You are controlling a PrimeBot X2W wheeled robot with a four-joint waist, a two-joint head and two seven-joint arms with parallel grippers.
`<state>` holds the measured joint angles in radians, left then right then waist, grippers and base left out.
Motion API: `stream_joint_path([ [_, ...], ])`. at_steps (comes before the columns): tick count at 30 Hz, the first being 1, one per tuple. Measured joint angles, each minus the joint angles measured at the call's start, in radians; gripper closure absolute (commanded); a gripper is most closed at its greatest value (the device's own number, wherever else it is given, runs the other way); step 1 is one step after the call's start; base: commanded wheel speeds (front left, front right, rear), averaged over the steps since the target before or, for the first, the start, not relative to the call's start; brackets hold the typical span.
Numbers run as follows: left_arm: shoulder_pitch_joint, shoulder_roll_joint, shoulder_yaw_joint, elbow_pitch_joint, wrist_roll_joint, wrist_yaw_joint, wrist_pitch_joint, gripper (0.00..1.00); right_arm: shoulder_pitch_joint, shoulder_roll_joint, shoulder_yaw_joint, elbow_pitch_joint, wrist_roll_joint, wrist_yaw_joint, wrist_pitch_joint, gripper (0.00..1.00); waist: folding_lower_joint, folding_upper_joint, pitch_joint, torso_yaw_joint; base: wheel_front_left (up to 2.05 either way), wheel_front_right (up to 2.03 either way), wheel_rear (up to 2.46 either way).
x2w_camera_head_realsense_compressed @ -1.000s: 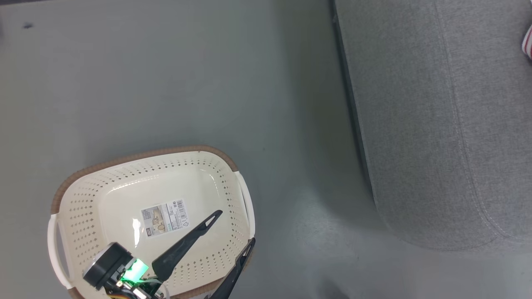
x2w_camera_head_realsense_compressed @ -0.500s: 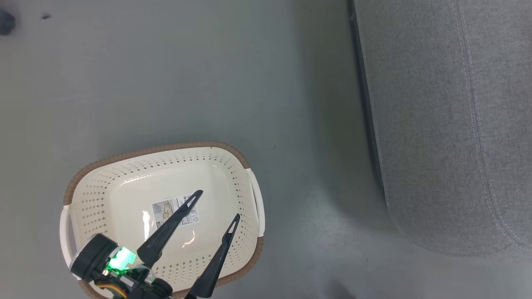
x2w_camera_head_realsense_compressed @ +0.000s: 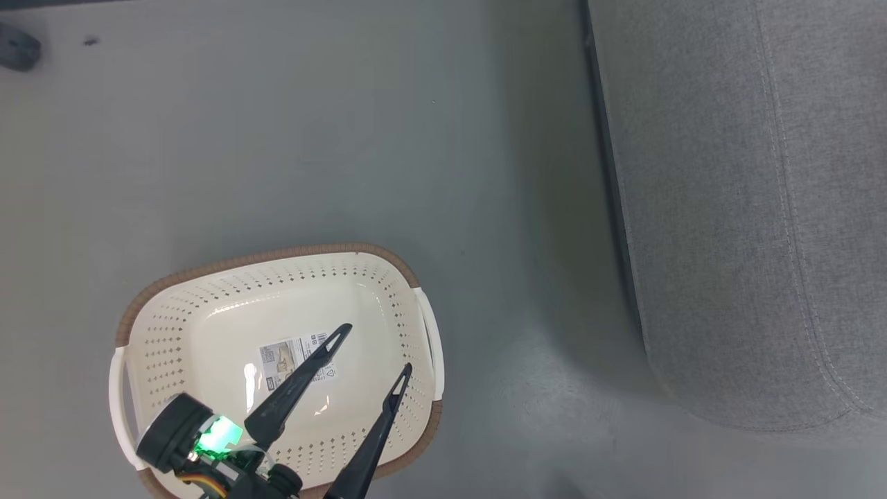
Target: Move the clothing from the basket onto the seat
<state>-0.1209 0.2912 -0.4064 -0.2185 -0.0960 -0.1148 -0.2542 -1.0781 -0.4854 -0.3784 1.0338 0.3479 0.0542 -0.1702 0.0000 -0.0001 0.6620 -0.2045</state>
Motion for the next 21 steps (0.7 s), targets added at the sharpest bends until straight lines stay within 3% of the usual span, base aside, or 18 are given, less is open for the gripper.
stream_joint_path([
  [21, 0.0, -0.064, -0.021, 0.064, -0.001, -0.001, 0.0, 0.0, 0.112, 0.049, 0.113, 0.037, -0.105, 0.026, -0.069, 0.0, -0.0001, 0.0, -0.149, -0.034, 0.0, 0.0, 0.0],
])
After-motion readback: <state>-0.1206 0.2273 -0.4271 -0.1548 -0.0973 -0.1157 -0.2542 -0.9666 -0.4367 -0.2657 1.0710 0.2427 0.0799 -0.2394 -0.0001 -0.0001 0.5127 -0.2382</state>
